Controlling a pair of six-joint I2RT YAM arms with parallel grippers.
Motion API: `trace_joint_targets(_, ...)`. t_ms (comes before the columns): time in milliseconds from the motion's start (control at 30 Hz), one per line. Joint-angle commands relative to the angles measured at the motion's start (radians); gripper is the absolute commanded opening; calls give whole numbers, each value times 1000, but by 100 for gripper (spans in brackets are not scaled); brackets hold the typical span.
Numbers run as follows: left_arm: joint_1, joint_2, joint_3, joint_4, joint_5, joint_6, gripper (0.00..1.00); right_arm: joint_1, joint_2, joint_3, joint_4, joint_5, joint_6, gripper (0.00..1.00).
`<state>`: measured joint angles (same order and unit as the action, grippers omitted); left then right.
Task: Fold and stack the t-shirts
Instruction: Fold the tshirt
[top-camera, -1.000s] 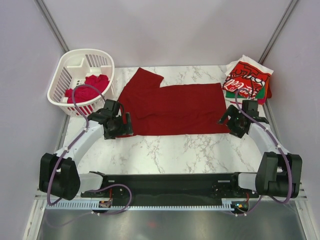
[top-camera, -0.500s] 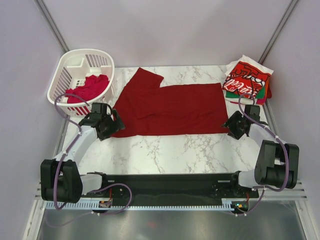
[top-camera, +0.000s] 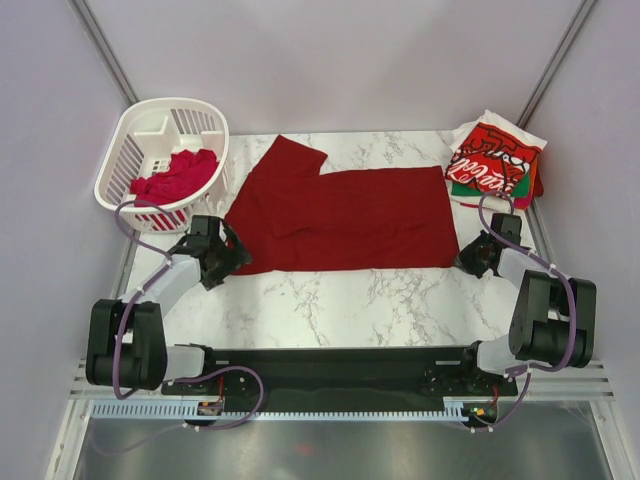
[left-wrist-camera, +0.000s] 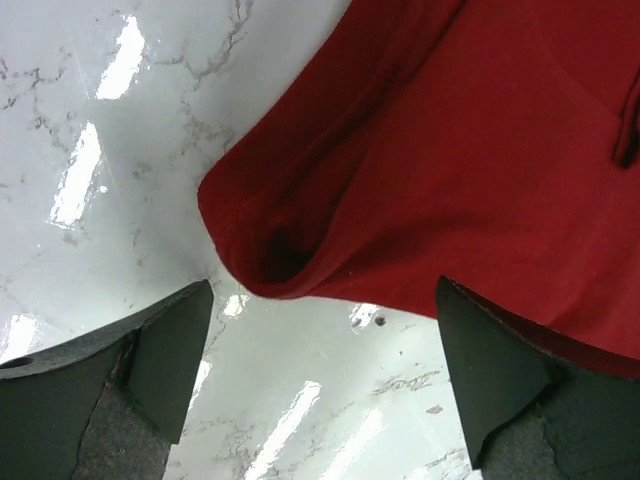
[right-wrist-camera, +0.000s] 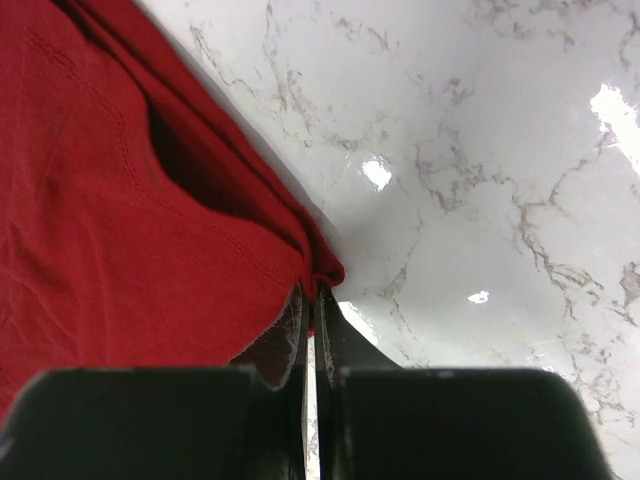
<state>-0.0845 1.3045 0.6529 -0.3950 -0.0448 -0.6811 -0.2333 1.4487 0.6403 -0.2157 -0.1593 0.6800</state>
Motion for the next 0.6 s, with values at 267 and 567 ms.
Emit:
trace_joint_targets(267,6,68,-18,166,-113,-52,84,0,22,-11,13,12,-11,0)
trace_joint_targets(567,6,88,19,182,-127,-43,2,-20,-5,-16,-2,-19,21,0)
